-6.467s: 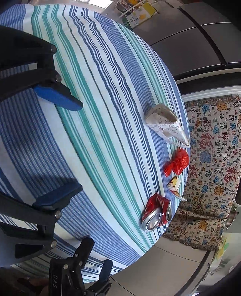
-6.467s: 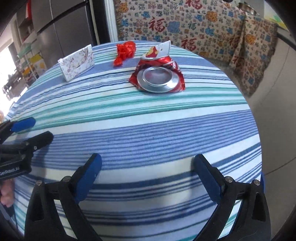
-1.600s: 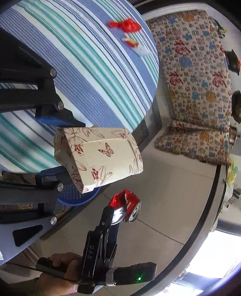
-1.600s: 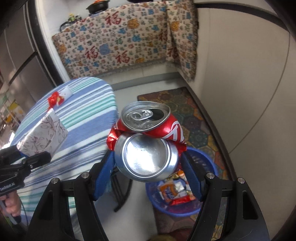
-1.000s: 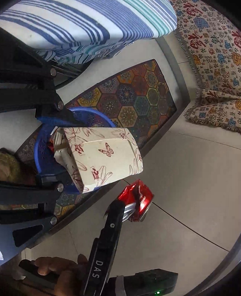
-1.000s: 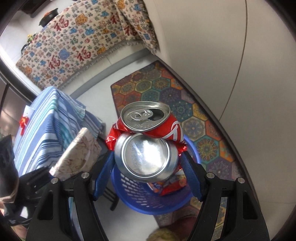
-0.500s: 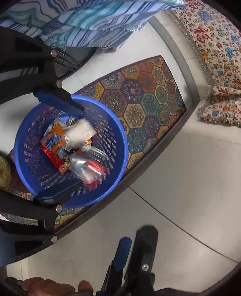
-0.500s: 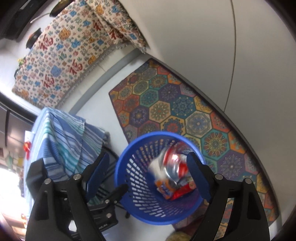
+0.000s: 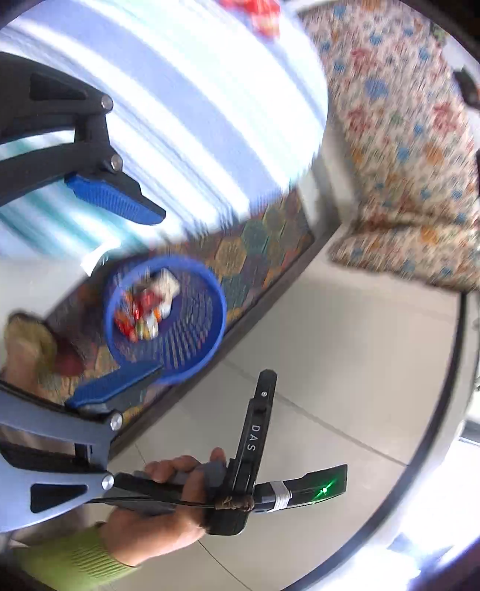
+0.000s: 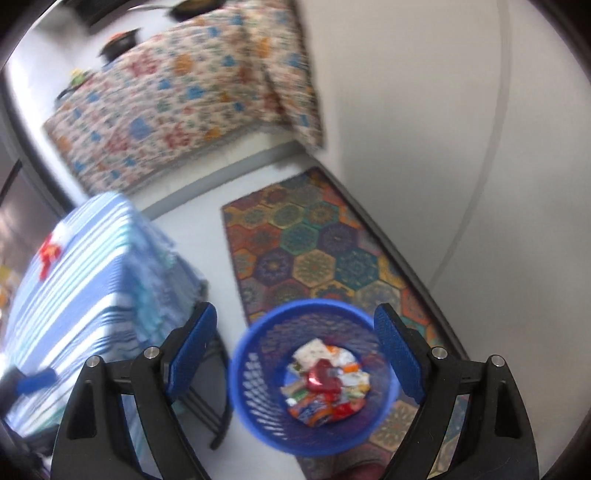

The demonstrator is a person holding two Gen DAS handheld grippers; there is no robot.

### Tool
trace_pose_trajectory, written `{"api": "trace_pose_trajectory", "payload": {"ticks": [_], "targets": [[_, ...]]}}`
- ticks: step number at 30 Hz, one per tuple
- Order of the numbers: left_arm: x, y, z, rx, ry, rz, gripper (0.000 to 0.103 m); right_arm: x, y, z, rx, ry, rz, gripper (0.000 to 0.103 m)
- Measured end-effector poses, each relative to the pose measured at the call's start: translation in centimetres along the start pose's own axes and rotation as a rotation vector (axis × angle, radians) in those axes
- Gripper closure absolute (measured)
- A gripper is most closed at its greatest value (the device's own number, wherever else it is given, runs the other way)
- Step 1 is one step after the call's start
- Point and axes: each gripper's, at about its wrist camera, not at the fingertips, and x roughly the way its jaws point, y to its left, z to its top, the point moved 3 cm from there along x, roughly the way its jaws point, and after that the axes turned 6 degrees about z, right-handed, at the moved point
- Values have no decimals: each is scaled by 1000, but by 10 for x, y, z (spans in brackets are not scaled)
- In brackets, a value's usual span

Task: Collect trash
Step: 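Move both tools back over the table toward the red bag and cup, then grasp the red plastic bag with the left tool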

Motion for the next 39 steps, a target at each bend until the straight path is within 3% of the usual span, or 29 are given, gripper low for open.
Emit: {"api": "trace_pose_trajectory", "payload": {"ticks": [5, 10, 14, 17, 19, 24, 26, 31, 36, 39], "targets": [[-36, 92, -31, -49, 13, 190, 24, 2, 122, -19, -248, 5, 96, 15], [-51, 198, -49, -214, 4, 354, 24, 24, 231, -44, -374, 70, 219, 14], [-49, 262, -52, -300, -9, 440, 24, 55, 290, -56, -471, 131, 232, 14], [-42, 296, -56, -369, -3, 450, 24, 80, 322, -62, -515, 172, 206, 14], [-32, 314, -52, -398, 6, 445, 24, 90, 333, -70, -537, 188, 189, 14], [-12, 322, -26, -328, -22, 484, 23, 101, 340, -72, -505, 173, 191, 8], [-3, 325, -18, -315, -18, 471, 20, 104, 339, -71, -494, 157, 188, 2], [13, 341, 1, -310, -11, 467, 15, 106, 337, -70, -487, 159, 185, 1], [5, 347, 30, -351, -113, 347, 15, 108, 336, -69, -486, 160, 185, 1], [13, 358, 56, -363, -116, 323, 15, 108, 336, -69, -486, 160, 185, 0]]}}
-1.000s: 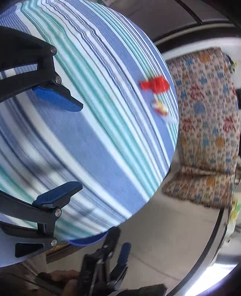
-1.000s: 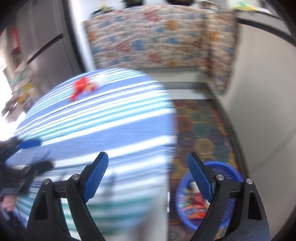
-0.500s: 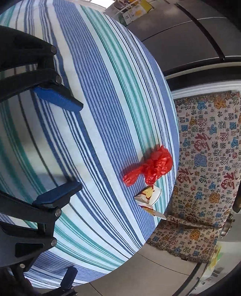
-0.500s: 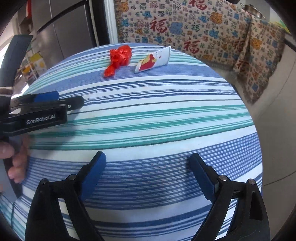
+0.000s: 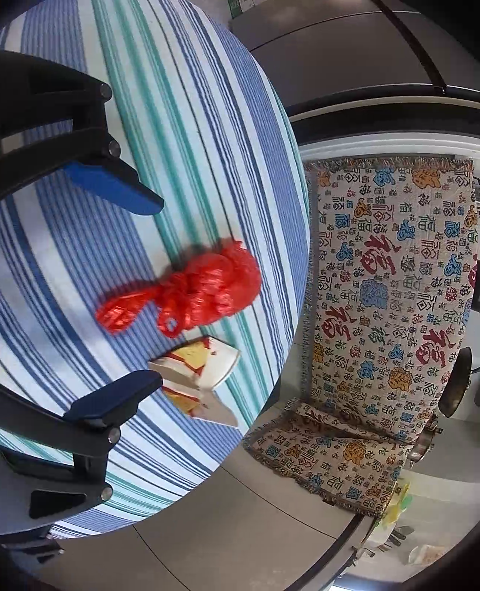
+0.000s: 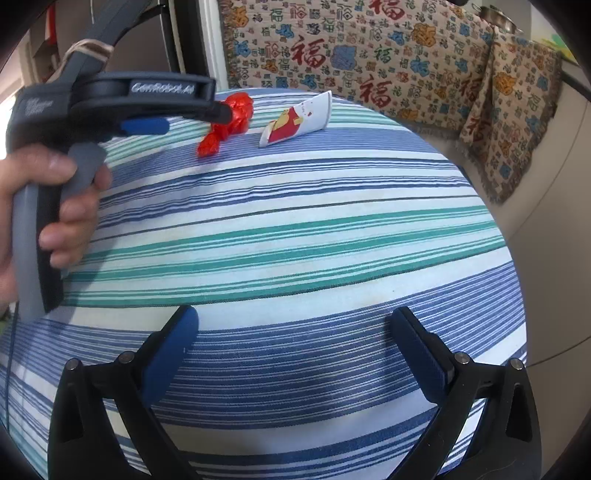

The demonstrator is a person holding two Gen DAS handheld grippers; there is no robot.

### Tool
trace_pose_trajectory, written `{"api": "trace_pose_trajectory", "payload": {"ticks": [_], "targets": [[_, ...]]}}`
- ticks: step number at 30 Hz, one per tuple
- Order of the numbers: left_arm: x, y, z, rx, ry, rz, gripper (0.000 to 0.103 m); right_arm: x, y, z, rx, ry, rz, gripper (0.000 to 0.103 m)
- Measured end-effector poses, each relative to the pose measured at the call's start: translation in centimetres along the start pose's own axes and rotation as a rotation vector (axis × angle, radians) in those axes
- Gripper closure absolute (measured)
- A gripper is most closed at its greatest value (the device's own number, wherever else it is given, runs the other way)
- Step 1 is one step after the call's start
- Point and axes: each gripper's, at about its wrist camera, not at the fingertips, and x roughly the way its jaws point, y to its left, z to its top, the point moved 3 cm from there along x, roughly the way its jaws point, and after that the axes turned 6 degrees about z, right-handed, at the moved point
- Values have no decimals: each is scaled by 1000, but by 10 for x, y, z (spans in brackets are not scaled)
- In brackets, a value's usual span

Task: Collect trash
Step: 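Grasp the red plastic bag with the left tool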

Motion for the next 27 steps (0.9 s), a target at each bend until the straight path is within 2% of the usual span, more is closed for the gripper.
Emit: {"api": "trace_pose_trajectory", "payload": {"ticks": [3, 6, 7, 8, 13, 17, 21, 22, 24, 25, 26, 27], "targets": [[27, 2, 16, 10, 36, 38, 15, 0, 0, 0, 0, 0, 0, 0], [47, 6, 20, 0, 65, 36, 17, 0, 0, 0, -1, 0, 3, 0], [48, 6, 20, 6, 59, 32, 34, 0, 0, 0, -1, 0, 3, 0], [47, 6, 18, 20, 59, 30, 58, 0, 0, 0, -1, 0, 3, 0], [17, 11, -7, 42, 55, 48, 58, 0, -1, 0, -3, 0, 7, 0], [-30, 19, -48, 50, 80, 55, 58, 0, -1, -1, -3, 0, 8, 1], [-79, 24, -94, 71, 68, 110, 57, -1, -2, 0, 1, -3, 16, 0], [-88, 26, -102, 64, 61, 125, 54, -2, -2, 0, 4, -5, 20, 1], [-99, 33, -116, 35, 51, 136, 43, -1, -4, 4, 7, -12, 24, 3], [-101, 35, -122, 22, 55, 137, 32, 0, -4, 7, 10, -16, 23, 8], [-101, 37, -125, 15, 63, 135, 27, 4, -5, 14, 14, -15, 19, 11], [-99, 39, -129, 9, 74, 135, 27, 7, -6, 20, 21, -13, 21, 13]]}}
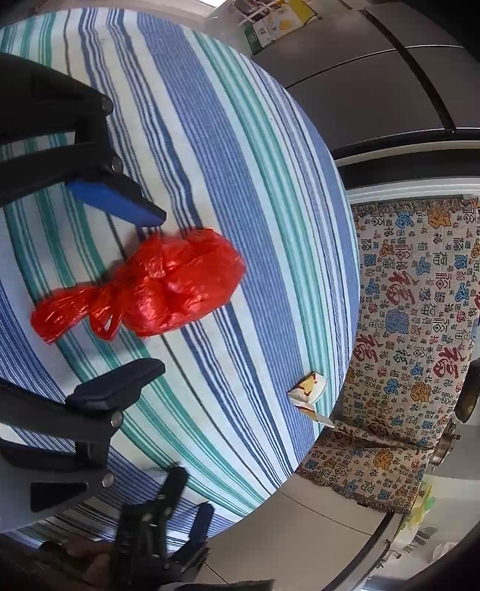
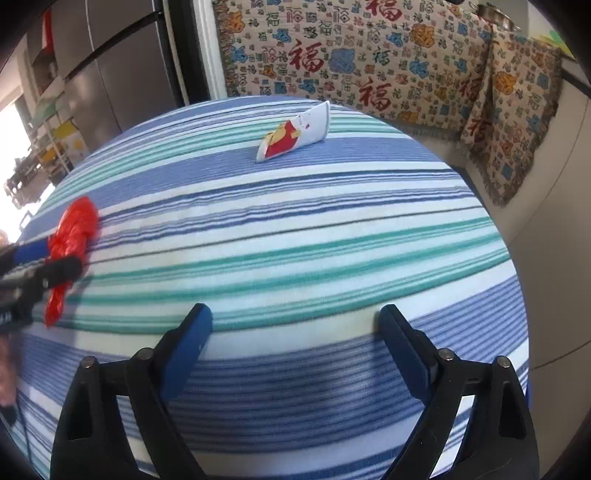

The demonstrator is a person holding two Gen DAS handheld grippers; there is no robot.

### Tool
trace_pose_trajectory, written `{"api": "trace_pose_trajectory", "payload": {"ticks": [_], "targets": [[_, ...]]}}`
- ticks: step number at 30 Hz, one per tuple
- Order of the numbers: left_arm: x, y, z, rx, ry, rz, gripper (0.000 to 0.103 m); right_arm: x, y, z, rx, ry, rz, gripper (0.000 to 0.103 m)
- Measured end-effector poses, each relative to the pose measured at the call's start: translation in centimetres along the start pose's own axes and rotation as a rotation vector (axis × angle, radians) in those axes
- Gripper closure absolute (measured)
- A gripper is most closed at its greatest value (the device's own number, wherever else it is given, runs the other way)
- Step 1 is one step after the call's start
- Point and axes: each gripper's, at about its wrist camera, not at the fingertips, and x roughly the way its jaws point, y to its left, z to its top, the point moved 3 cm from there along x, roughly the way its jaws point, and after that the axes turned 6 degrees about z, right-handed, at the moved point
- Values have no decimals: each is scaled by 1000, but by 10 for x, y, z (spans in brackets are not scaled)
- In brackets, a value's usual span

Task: Collect trash
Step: 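Grasp the red plastic bag with the left tool, then grasp the white-red paper cup with the right tool while the left tool holds the bag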

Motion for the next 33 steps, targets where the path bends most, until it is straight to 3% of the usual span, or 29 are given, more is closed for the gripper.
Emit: {"api": "trace_pose_trajectory", "payload": {"ticks": [5, 13, 15, 16, 17, 19, 21, 24, 30, 33], "targets": [[3, -2, -11, 34, -2, 51, 25, 31, 4, 41, -12, 7, 52, 13], [-1, 1, -13, 29, -5, 47, 24, 71, -5, 103, 115, -34, 47, 27], [1, 1, -12, 26, -6, 48, 24, 75, -13, 113, 151, -47, 46, 43], [1, 1, -12, 24, -8, 51, 24, 77, -16, 116, 157, -49, 44, 73], [2, 0, -12, 22, -10, 53, 22, 77, -17, 119, 159, -51, 63, 91], [3, -1, -11, 25, -12, 58, 21, 71, -17, 121, 140, -56, 50, 94], [3, 0, -11, 21, -12, 52, 22, 60, -13, 115, 113, -70, 27, 94], [5, 0, -11, 23, -12, 53, 21, 39, 0, 90, 21, -42, 70, 94], [3, -1, -11, 28, -11, 53, 21, -14, 24, -7, -93, 36, 116, 94], [-1, 1, -19, 40, -10, 46, 21, -33, 32, -46, -126, 7, 94, 93]]}}
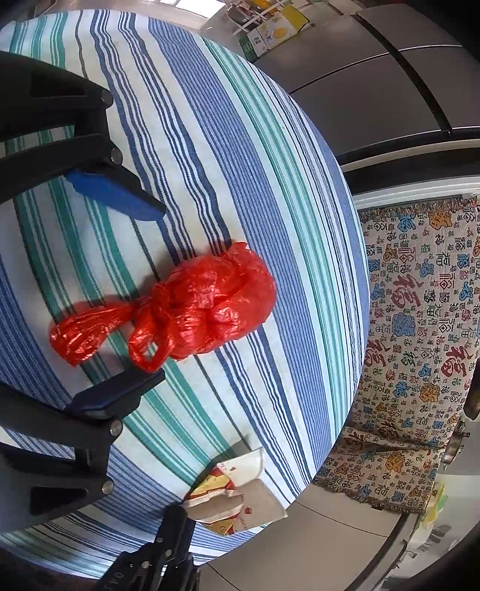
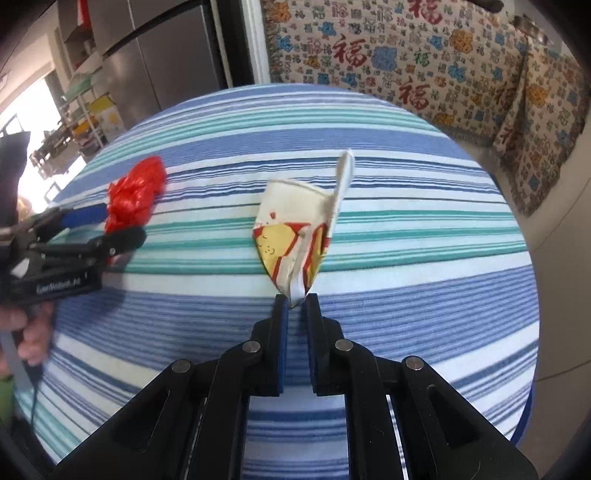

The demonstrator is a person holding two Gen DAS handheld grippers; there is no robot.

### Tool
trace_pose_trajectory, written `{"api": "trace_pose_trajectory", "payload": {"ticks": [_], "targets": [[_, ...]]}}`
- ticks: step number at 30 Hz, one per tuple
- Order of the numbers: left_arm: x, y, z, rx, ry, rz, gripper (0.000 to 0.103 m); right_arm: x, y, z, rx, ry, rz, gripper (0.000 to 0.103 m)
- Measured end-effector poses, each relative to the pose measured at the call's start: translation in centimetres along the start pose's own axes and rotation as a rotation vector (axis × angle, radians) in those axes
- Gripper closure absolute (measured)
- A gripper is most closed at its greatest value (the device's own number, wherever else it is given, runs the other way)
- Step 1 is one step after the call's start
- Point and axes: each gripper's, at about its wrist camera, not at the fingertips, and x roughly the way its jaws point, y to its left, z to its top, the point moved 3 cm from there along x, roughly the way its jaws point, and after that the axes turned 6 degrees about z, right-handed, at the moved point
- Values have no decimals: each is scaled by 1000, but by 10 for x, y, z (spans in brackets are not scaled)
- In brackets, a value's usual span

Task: Collect trash
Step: 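Grasp the white-red paper cup with the right tool while the left tool holds the bag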

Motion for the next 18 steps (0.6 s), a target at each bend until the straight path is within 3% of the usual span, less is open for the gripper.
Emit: {"api": "trace_pose_trajectory", "payload": {"ticks": [1, 3, 4, 5, 14, 18], "targets": [[-3, 2, -4, 2, 0, -2, 21, -4, 4, -8, -9, -13, -14, 91], [-9, 5, -13, 5, -1, -4, 21, -9, 8, -17, 8, -44, -6, 68], [-12, 7, -18, 6, -1, -5, 21, -11, 9, -20, 20, -58, 8, 47], [-15, 8, -21, 9, -1, -7, 21, -11, 9, -23, 29, -60, 12, 41], [-24, 13, -31, 11, 1, -29, 21, -20, -8, -24, 110, -73, 46, 41], [-21, 15, -16, -35, 20, -127, 21, -19, -22, -17, 173, -67, 90, 41]]}}
